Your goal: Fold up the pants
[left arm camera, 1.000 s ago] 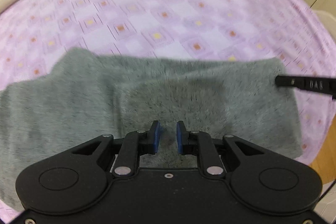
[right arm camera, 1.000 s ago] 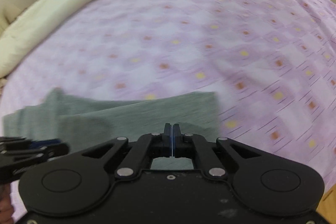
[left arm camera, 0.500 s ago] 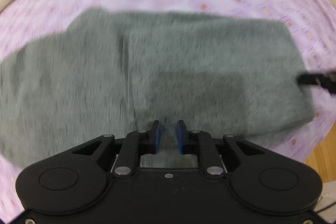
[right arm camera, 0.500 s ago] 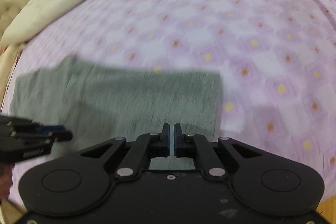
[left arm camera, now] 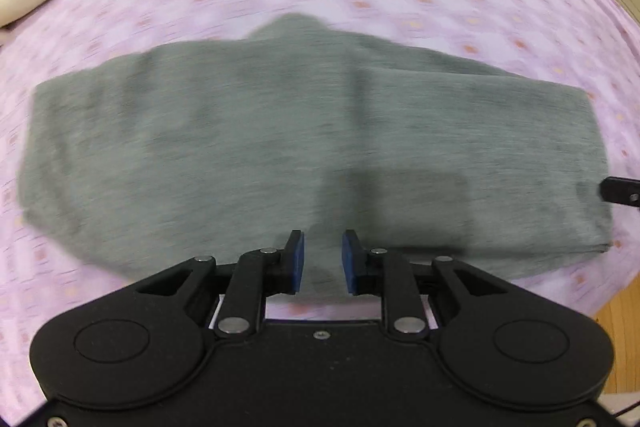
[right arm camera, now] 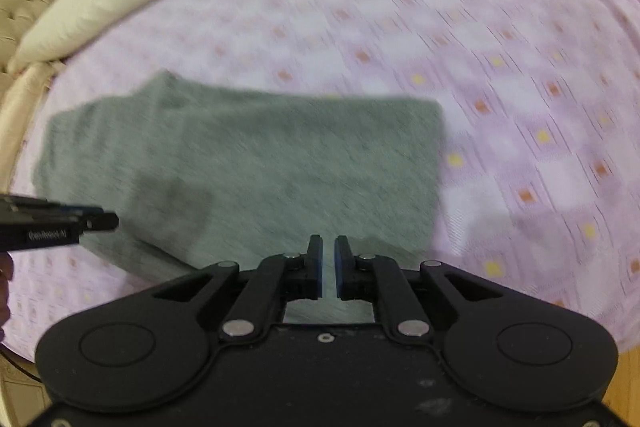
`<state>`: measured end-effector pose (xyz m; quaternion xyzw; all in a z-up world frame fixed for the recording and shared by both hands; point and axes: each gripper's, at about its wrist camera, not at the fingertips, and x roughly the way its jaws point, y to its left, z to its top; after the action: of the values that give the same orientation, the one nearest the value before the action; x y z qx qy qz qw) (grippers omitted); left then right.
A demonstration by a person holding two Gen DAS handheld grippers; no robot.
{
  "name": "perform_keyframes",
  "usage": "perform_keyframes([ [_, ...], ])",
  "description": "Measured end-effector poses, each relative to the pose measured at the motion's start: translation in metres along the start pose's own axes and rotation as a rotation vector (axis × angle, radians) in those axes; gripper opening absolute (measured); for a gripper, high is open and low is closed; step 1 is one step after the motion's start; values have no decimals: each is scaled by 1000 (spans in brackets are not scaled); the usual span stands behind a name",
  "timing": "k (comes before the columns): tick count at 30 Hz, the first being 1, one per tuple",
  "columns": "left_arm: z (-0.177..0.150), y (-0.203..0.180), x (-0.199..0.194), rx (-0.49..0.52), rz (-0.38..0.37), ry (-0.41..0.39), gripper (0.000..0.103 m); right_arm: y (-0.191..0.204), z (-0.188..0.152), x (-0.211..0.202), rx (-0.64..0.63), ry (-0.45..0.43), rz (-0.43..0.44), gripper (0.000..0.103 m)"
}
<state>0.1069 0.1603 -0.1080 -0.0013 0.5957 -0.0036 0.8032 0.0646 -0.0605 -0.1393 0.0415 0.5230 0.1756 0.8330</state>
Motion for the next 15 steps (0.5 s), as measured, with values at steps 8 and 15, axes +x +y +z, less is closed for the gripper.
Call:
perform_keyframes([
  [8, 1, 133, -3, -68, 47, -17, 35, 84, 11, 24, -5, 31, 57, 11],
  [15, 17, 224, -1, -92, -13, -50, 47, 175, 23, 56, 10, 52, 64, 15],
])
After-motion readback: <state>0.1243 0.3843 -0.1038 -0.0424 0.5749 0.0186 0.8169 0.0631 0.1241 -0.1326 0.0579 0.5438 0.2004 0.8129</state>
